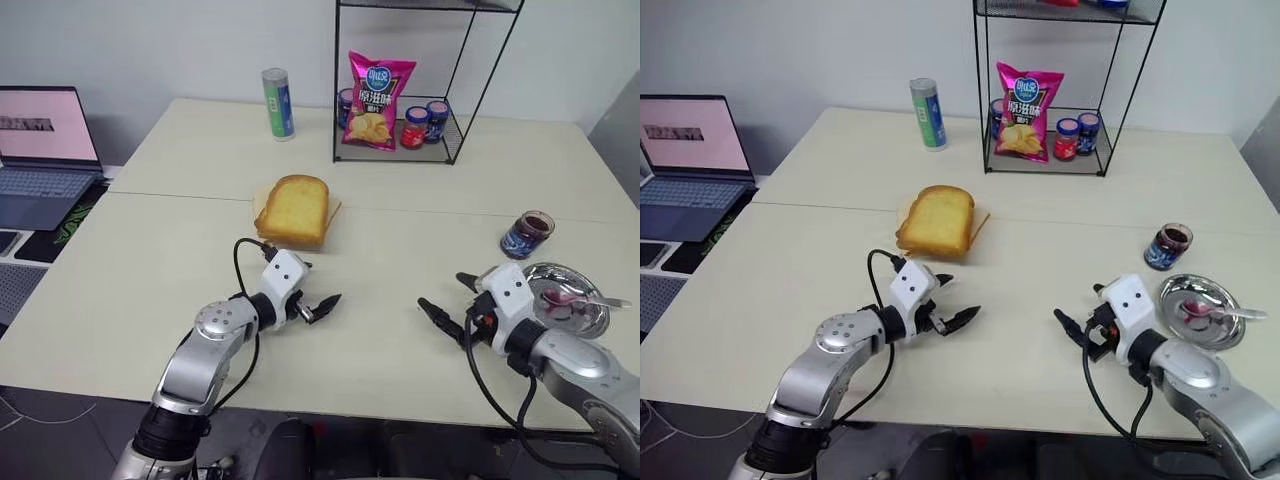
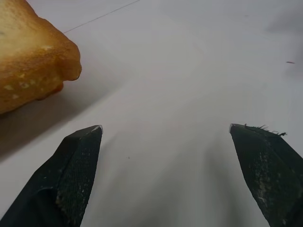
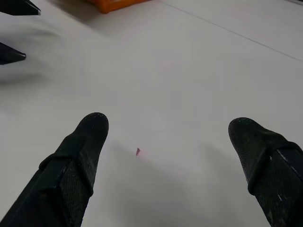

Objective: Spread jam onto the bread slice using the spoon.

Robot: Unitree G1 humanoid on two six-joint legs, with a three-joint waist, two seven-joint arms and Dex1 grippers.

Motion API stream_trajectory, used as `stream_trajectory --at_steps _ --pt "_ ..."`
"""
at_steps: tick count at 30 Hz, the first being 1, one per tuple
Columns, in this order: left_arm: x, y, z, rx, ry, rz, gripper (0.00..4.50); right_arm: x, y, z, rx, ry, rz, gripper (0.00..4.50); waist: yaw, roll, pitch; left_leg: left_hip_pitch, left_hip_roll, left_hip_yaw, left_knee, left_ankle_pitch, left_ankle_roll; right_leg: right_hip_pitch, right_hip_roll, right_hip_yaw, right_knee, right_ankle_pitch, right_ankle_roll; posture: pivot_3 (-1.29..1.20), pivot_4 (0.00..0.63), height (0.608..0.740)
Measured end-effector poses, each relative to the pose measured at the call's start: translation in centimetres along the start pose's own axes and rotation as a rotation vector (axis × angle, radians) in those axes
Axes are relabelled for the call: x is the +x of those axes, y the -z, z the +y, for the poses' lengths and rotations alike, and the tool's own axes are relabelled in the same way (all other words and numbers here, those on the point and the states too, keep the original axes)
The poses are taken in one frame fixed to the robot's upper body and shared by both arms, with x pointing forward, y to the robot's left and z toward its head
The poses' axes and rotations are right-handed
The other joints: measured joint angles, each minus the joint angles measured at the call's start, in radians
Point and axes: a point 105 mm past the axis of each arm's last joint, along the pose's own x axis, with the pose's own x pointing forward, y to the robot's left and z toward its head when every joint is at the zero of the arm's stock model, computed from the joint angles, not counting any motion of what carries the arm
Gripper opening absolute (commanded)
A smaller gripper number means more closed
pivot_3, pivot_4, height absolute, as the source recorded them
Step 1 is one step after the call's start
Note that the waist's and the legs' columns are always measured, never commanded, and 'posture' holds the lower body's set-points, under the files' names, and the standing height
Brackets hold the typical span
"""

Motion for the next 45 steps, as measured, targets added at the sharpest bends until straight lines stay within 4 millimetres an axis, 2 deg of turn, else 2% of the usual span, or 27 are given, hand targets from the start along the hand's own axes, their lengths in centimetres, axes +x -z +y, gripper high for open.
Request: stream_trajectory --at_steps 12,14,16,19,22,27,29,31,35,36,39,43,45 --pt "-0.3 -1.4 -0.7 0.012 0.071 -0.038 4.48 -1.1 0.4 -0.3 0.042 0.072 -0.010 4.50 -0.003 0.000 0.000 0.007 0.000 0.001 0.001 0.003 -0.003 0.000 0.001 0.002 0.012 -0.001 0.000 0.00 0.150 0.740" --pt "-0.3 -1.6 -0.9 0.011 0.072 -0.050 4.48 -1.2 1.0 0.2 0.085 0.085 -0.011 4.50 -0.003 0.000 0.000 0.007 0.000 0.001 0.001 0.003 -0.003 0.001 0.001 0.002 0.012 -0.001 -0.001 0.00 0.150 0.740" --pt "-0.2 -1.7 -1.0 0.005 0.060 -0.068 4.48 -1.1 2.3 1.6 0.140 0.099 0.000 4.50 -0.003 -0.001 -0.001 0.007 0.000 0.001 0.001 0.003 -0.003 0.001 0.001 0.003 0.012 -0.001 -0.001 0.00 0.150 0.740" --pt "-0.2 -0.7 -1.7 -0.025 0.057 -0.059 4.48 -0.9 4.0 3.3 0.219 0.109 0.022 4.50 -0.005 0.000 -0.001 0.007 0.000 0.003 0.001 0.003 -0.003 0.000 0.001 0.004 0.012 -0.001 -0.001 0.00 0.150 0.740" --pt "0.2 -0.1 -2.8 -0.042 0.067 -0.053 4.48 -0.9 4.6 3.0 0.208 0.147 0.023 4.50 -0.004 0.000 -0.001 0.008 0.000 0.003 0.002 0.003 -0.002 0.000 0.001 0.005 0.012 0.000 0.000 0.00 0.150 0.740" --pt "0.4 0.1 -3.1 -0.037 0.066 -0.047 4.48 -0.8 4.7 2.7 0.206 0.177 0.010 4.50 -0.004 -0.001 -0.002 0.009 0.000 0.003 0.002 0.005 -0.002 0.001 0.001 0.004 0.013 -0.001 0.000 0.00 0.150 0.740" --pt "0.5 -0.6 -2.4 0.024 0.047 -0.061 4.48 -0.8 4.4 2.4 0.199 0.183 -0.001 4.50 -0.004 -0.001 -0.002 0.009 0.000 0.003 0.002 0.006 -0.002 0.000 0.001 0.004 0.013 0.000 0.000 0.00 0.150 0.740" --pt "0.8 -1.9 -0.8 0.119 -0.004 -0.086 4.48 -0.5 3.7 2.2 0.186 0.170 -0.024 4.50 -0.003 -0.001 -0.002 0.009 0.000 0.003 0.002 0.007 -0.002 0.001 0.001 0.004 0.013 0.001 0.000 0.00 0.150 0.740" --pt "1.0 -5.1 2.9 0.387 -0.115 -0.133 4.48 0.1 0.9 2.8 0.152 0.067 -0.095 4.50 -0.003 -0.001 -0.002 0.009 0.000 0.003 0.002 0.007 -0.001 0.001 0.001 0.005 0.013 0.002 0.000 0.00 0.150 0.740" --pt "1.1 -5.3 3.5 0.426 -0.127 -0.130 4.48 0.2 0.4 3.0 0.143 0.044 -0.103 4.50 -0.004 -0.001 -0.002 0.009 0.000 0.003 0.001 0.007 -0.001 0.001 0.001 0.005 0.012 0.002 -0.001 0.00 0.150 0.740" --pt "1.4 -4.5 5.8 0.542 -0.179 -0.074 4.48 0.6 -1.3 3.2 0.103 -0.033 -0.132 4.50 -0.004 -0.001 -0.002 0.008 0.000 0.004 0.000 0.007 -0.001 0.000 0.001 0.004 0.012 0.004 -0.004 0.00 0.150 0.740" --pt "2.4 -2.8 7.9 0.571 -0.218 -0.002 4.48 1.1 -2.8 3.3 0.076 -0.082 -0.163 4.50 -0.003 -0.001 -0.001 0.007 0.000 0.002 0.000 0.007 -0.001 0.000 0.001 0.002 0.012 0.004 -0.004 0.00 0.150 0.740" --pt "2.7 -2.6 8.6 0.571 -0.227 0.008 4.48 1.1 -2.7 3.5 0.075 -0.101 -0.155 4.50 -0.001 -0.002 -0.002 0.006 -0.001 0.002 0.000 0.007 -0.001 0.000 0.001 0.002 0.012 0.004 -0.004 0.00 0.150 0.740"
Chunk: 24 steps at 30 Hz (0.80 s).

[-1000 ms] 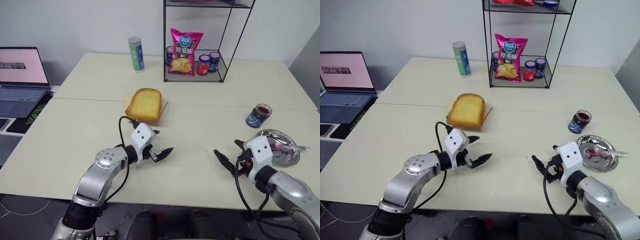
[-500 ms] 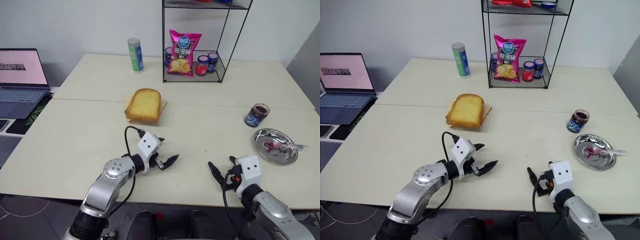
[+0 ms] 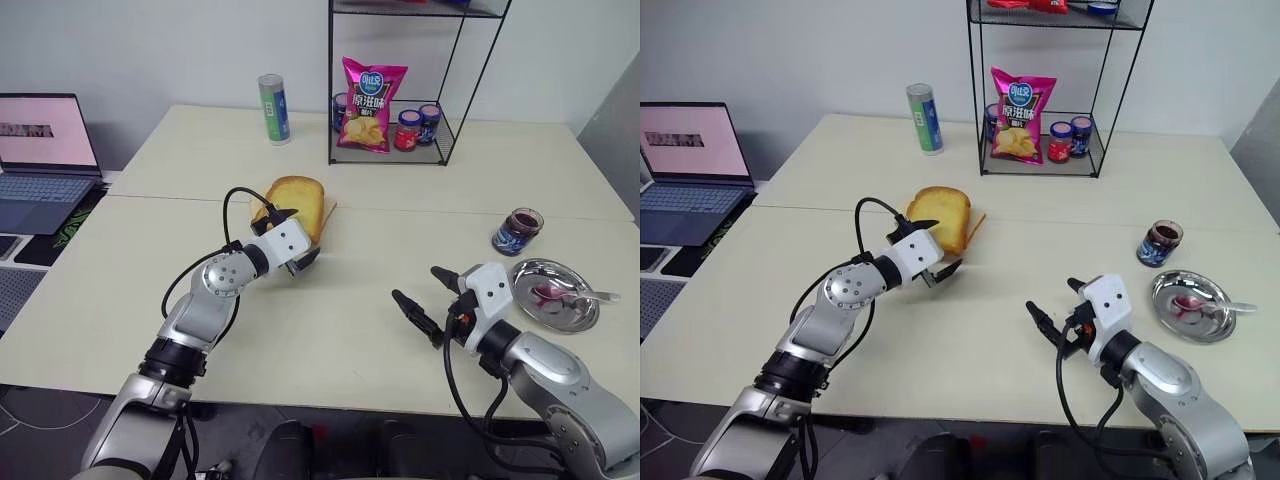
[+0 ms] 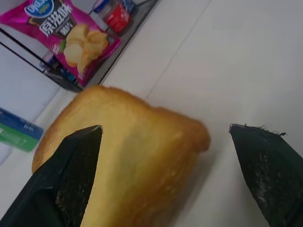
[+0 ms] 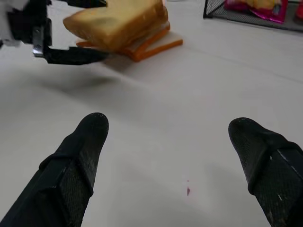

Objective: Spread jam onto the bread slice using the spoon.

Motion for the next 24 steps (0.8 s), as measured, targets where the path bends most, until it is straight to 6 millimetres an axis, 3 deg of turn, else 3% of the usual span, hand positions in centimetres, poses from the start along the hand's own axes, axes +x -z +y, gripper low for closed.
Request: stream_trajectory --at_steps 2,5,17,24 --pt "0.3 0.4 0.3 -0.011 -0.004 0.009 4.48 0.0 0.2 0.2 0.001 -0.014 0.010 4.50 -0.001 0.000 0.000 0.000 0.000 0.000 0.000 0.000 0.000 0.000 0.000 0.000 0.000 0.000 0.000 0.00 0.150 0.740" --pt "0.7 0.5 0.5 -0.037 -0.006 -0.003 4.07 0.1 0.1 0.3 -0.002 -0.025 0.008 4.50 -0.002 0.000 0.000 0.000 0.000 0.000 0.000 0.000 0.000 0.000 0.000 0.000 0.000 0.000 0.000 0.00 0.150 0.740" --pt "0.5 -1.6 0.6 -0.240 -0.019 -0.132 1.58 0.2 0.0 0.4 0.010 -0.024 -0.003 4.50 -0.003 0.000 0.000 0.000 0.000 0.000 0.001 0.000 0.000 0.000 0.000 0.000 0.001 0.000 0.000 0.00 0.150 0.740" --pt "0.3 -2.3 1.0 -0.265 -0.029 -0.159 0.41 0.4 0.2 0.2 0.021 -0.013 -0.004 4.50 -0.003 0.000 0.000 0.001 0.000 0.000 0.001 0.000 0.000 0.000 0.000 0.000 0.001 0.000 0.000 0.00 0.150 0.740"
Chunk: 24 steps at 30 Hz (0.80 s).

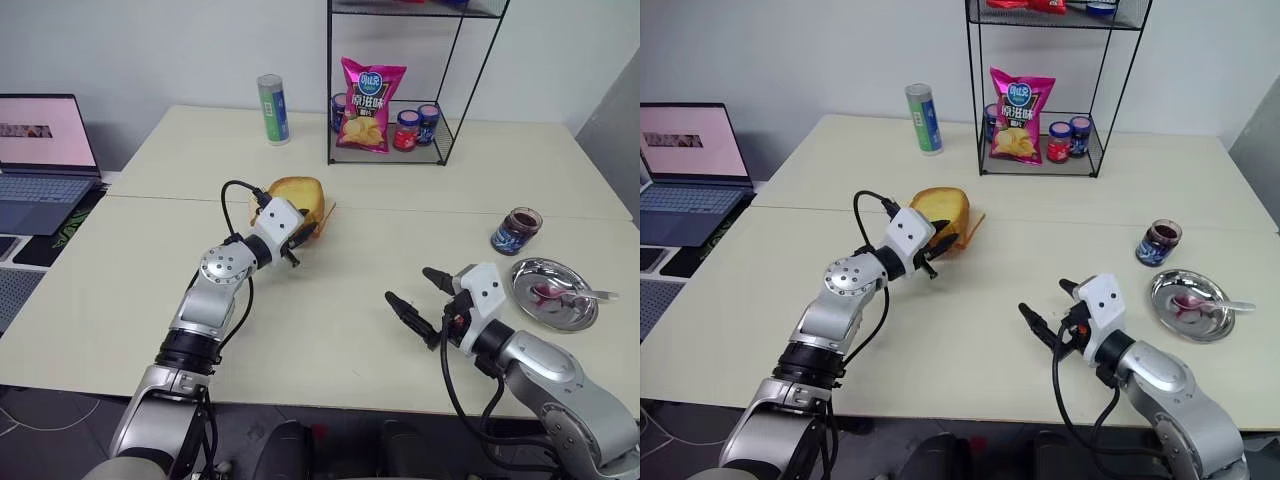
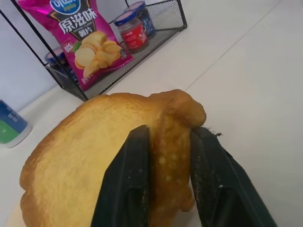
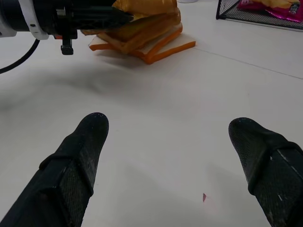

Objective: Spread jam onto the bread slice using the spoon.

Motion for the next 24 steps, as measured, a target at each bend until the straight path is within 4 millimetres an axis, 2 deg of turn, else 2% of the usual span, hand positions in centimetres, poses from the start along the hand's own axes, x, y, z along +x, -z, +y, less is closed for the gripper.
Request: stream_trajectory --at_steps 2,4,7,9,10,13,16,21,23,24 --pt "0.3 -1.0 -0.1 0.028 0.005 -0.026 0.06 0.0 0.1 -0.1 0.001 0.004 0.002 4.50 0.001 0.000 0.000 0.000 0.000 0.000 0.000 0.000 0.000 0.000 0.000 0.000 0.000 0.000 0.000 0.00 0.150 0.740" --pt "1.0 -3.7 -0.9 0.079 0.039 -0.114 0.00 -0.2 0.1 -0.3 0.002 0.014 0.005 4.50 0.008 0.000 0.000 -0.001 -0.001 -0.001 0.000 0.000 0.000 0.000 0.000 0.000 0.000 0.000 0.000 0.00 0.150 0.740" --pt "1.6 -7.4 -3.3 0.184 0.140 -0.243 0.00 -0.6 0.2 -0.8 0.005 0.043 0.009 4.50 0.007 0.000 0.000 -0.001 -0.001 0.001 0.000 0.000 0.000 0.000 0.000 0.001 -0.001 0.000 0.000 0.00 0.150 0.740" --pt "1.7 -8.0 -5.7 0.226 0.238 -0.278 0.00 -1.0 0.1 -1.3 0.007 0.079 0.009 4.50 0.003 0.000 0.000 0.000 -0.001 0.000 0.000 0.000 0.000 0.000 0.000 0.001 0.000 0.000 0.000 0.00 0.150 0.740" --pt "1.7 -7.9 -7.0 0.244 0.292 -0.284 0.00 -1.3 0.1 -1.6 0.008 0.095 0.010 4.50 0.002 0.000 -0.001 0.001 0.000 0.001 0.000 0.000 0.000 0.000 0.000 0.001 0.000 0.000 0.000 0.00 0.150 0.740" --pt "1.3 -5.1 -11.8 0.306 0.488 -0.238 0.00 -2.3 0.8 -1.9 0.021 0.134 0.035 4.50 -0.003 0.002 -0.001 0.002 0.000 0.001 -0.001 0.000 0.000 0.000 0.001 0.002 0.001 0.000 0.000 0.00 0.150 0.740" --pt "0.7 -2.1 -14.6 0.284 0.613 -0.174 0.00 -2.8 1.4 -1.9 0.032 0.158 0.060 4.50 -0.004 0.001 -0.001 0.002 0.001 0.000 0.000 0.001 -0.001 0.000 0.002 0.001 0.001 0.000 0.000 0.00 0.150 0.740" --pt "0.4 -1.5 -16.1 0.304 0.695 -0.196 0.00 -3.5 1.4 -1.6 0.029 0.178 0.064 4.50 -0.001 0.001 -0.001 0.001 0.000 0.001 0.001 0.002 0.000 0.001 0.001 0.002 0.000 0.000 0.003 0.00 0.150 0.740" --pt "0.7 -1.7 -16.3 0.293 0.708 -0.213 0.59 -4.0 1.5 -2.0 0.035 0.204 0.073 4.50 0.000 0.001 -0.001 0.001 0.000 0.001 0.001 0.002 0.000 0.001 0.001 0.002 0.000 0.000 0.003 0.00 0.150 0.740" --pt "0.8 -2.1 -16.4 0.278 0.708 -0.228 0.70 -4.2 1.6 -2.1 0.036 0.213 0.078 4.50 0.001 0.001 -0.001 0.001 0.000 0.001 0.001 0.002 0.001 0.001 0.001 0.002 0.000 0.000 0.003 0.00 0.150 0.740"
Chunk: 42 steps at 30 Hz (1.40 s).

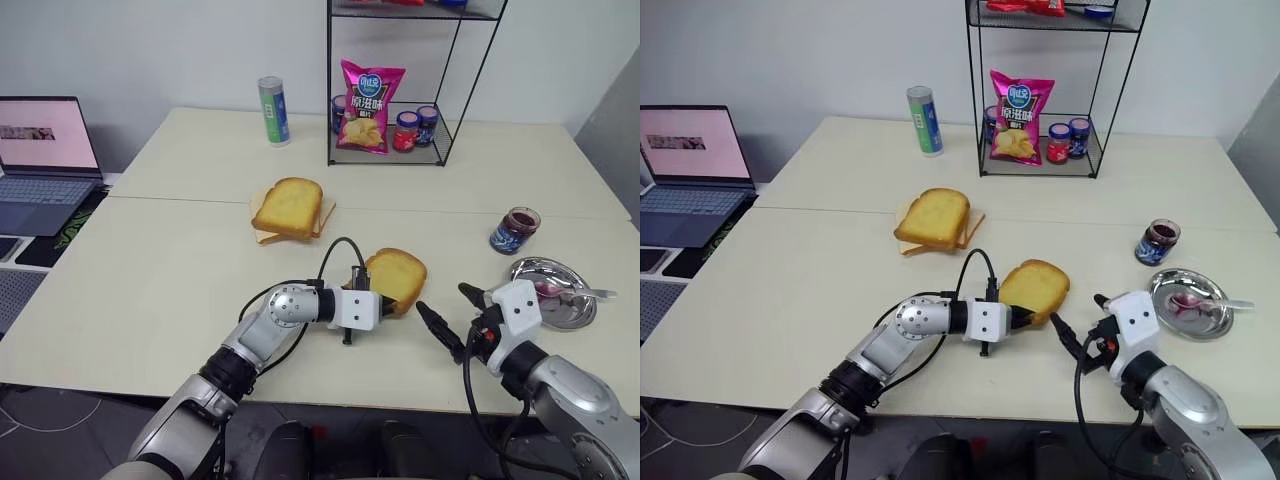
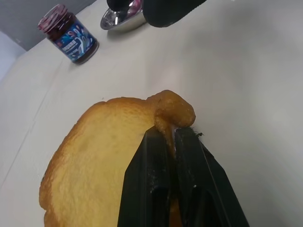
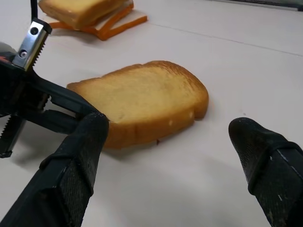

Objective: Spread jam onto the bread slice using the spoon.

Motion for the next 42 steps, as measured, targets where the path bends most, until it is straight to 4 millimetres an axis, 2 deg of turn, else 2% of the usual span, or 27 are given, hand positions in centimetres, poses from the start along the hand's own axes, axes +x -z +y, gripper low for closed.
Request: stream_trajectory --at_steps 3,6,9,15,18,22,25,30,31,33,34,36,39,42 --pt "0.4 -1.0 0.4 -0.006 0.011 -0.050 1.31 -0.3 0.1 -0.2 0.002 0.015 0.005 4.50 -0.001 0.000 0.000 0.000 0.000 0.000 0.000 0.000 0.000 0.000 0.000 0.000 0.000 0.000 0.000 0.00 0.150 0.740" --pt "0.3 -1.1 1.0 0.001 0.015 -0.060 1.91 -0.6 0.1 -0.5 0.000 0.027 0.005 4.50 -0.003 0.000 0.000 0.000 0.001 0.000 0.000 0.000 0.000 0.000 0.001 0.000 0.000 -0.001 0.001 0.00 0.150 0.740" --pt "-0.5 -0.6 1.6 -0.009 0.006 -0.049 2.50 -0.9 0.5 -0.7 0.010 0.048 0.020 4.50 -0.003 0.000 0.000 0.000 0.001 -0.001 0.000 0.000 0.000 0.000 0.001 0.000 0.000 -0.001 0.002 0.00 0.150 0.740" --pt "-2.7 0.9 0.6 -0.049 0.100 0.028 3.78 -2.5 1.5 -1.9 0.020 0.116 0.063 4.50 -0.002 0.000 0.000 0.000 0.001 0.000 -0.001 0.000 0.000 0.000 0.001 0.000 0.000 -0.001 0.001 0.00 0.150 0.740" --pt "-3.2 0.3 0.6 -0.088 0.121 0.013 4.42 -3.2 1.7 -2.4 0.031 0.136 0.067 4.50 -0.002 0.000 0.000 0.000 0.001 0.000 0.000 0.000 0.000 0.000 0.001 0.000 0.000 -0.001 0.001 0.00 0.150 0.740" --pt "-3.7 -0.3 0.7 -0.107 0.146 0.007 4.46 -3.8 1.8 -2.9 0.048 0.162 0.065 4.50 -0.002 0.001 0.000 0.001 0.001 0.000 0.000 0.000 0.000 0.000 0.001 0.000 0.000 -0.001 0.001 0.00 0.150 0.740" --pt "-4.3 -0.5 1.1 -0.208 0.135 -0.003 4.46 -4.6 1.9 -3.6 0.079 0.198 0.060 4.50 -0.002 0.001 0.000 0.001 0.001 0.000 0.000 0.000 0.000 0.000 0.001 0.000 0.000 -0.001 0.002 0.00 0.150 0.740" --pt "-5.1 -2.9 3.5 -0.505 0.039 -0.123 4.46 -6.7 1.3 -6.2 0.233 0.334 -0.040 4.50 0.001 0.001 -0.001 0.000 0.001 -0.002 0.000 0.000 0.000 0.001 0.000 -0.001 0.000 -0.001 0.002 0.00 0.150 0.740" --pt "-4.8 -3.6 4.4 -0.553 -0.001 -0.158 4.46 -7.3 1.5 -7.2 0.300 0.388 -0.070 4.50 0.005 0.000 0.000 0.000 0.001 -0.003 0.002 0.000 0.000 0.002 0.000 -0.003 0.000 -0.001 0.002 0.00 0.150 0.740" --pt "-4.5 -5.7 6.4 -0.610 -0.068 -0.239 4.46 -9.3 2.7 -10.5 0.469 0.556 -0.132 4.50 0.009 0.000 0.000 0.000 0.000 -0.004 0.004 0.000 0.001 0.005 -0.001 -0.003 -0.001 -0.001 0.002 0.00 0.150 0.740" --pt "-4.3 -6.5 6.5 -0.602 -0.063 -0.255 4.46 -10.0 3.2 -11.4 0.518 0.603 -0.138 4.50 0.007 0.001 -0.001 0.001 -0.001 -0.003 0.004 0.000 0.001 0.006 -0.001 -0.002 -0.001 -0.001 0.002 0.00 0.150 0.740" --pt "-3.6 -7.5 6.1 -0.591 -0.042 -0.263 4.46 -11.1 4.1 -13.7 0.649 0.685 -0.168 4.50 0.000 0.002 -0.001 0.003 -0.001 -0.002 0.003 0.000 0.001 0.008 -0.001 -0.001 -0.001 -0.001 0.001 0.00 0.150 0.740" --pt "-2.3 -8.0 4.3 -0.613 0.018 -0.256 4.46 -11.9 3.9 -17.0 0.777 0.752 -0.245 4.50 -0.013 0.004 -0.001 0.008 -0.001 0.001 0.002 0.000 0.001 0.009 0.000 0.003 -0.001 0.000 0.000 0.00 0.150 0.740" --pt "-1.6 -8.4 2.9 -0.601 0.067 -0.249 4.46 -11.9 4.3 -18.9 0.867 0.762 -0.251 4.50 -0.012 0.003 -0.001 0.016 -0.001 0.001 -0.003 0.001 0.002 0.015 0.000 0.003 -0.001 -0.002 -0.001 0.00 0.150 0.740"
